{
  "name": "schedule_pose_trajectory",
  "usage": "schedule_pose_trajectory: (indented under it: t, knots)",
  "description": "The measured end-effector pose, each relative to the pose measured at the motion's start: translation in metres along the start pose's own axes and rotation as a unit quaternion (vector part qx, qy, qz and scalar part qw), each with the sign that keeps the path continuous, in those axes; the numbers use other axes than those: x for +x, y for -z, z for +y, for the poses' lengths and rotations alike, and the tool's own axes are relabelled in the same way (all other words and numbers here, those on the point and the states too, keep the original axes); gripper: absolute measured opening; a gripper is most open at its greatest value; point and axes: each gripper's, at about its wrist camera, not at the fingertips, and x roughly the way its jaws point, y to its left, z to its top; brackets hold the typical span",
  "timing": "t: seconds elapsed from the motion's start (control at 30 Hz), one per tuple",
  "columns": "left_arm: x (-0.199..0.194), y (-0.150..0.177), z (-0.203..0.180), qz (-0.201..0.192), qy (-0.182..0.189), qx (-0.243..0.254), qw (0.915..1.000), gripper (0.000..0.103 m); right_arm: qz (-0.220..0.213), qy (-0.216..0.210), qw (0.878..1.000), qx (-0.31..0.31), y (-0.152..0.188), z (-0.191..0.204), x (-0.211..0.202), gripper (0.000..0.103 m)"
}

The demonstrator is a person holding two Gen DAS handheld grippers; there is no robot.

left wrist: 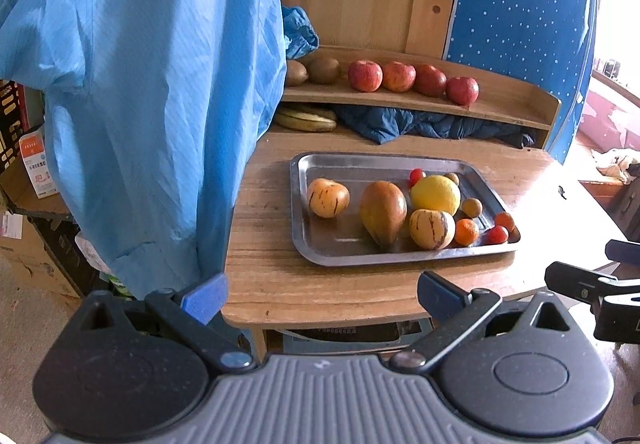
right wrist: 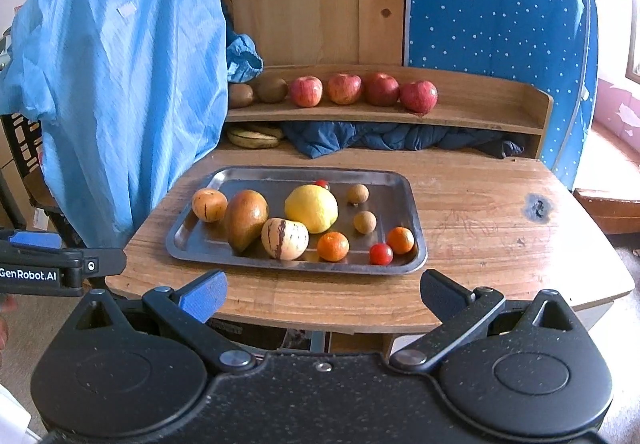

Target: Organize fruits

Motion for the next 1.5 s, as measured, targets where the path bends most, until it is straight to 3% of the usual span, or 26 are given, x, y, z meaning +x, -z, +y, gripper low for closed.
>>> schedule_pose_trajectory:
  t: [1.5]
  knots:
    - [0.0063, 0.0015, 0.0022, 0.017, 0.003, -0.003, 0.9999, 0.103, 0.009, 0.004, 1.0, 0.002, 0.001, -0.0026, 0.0061, 0.102]
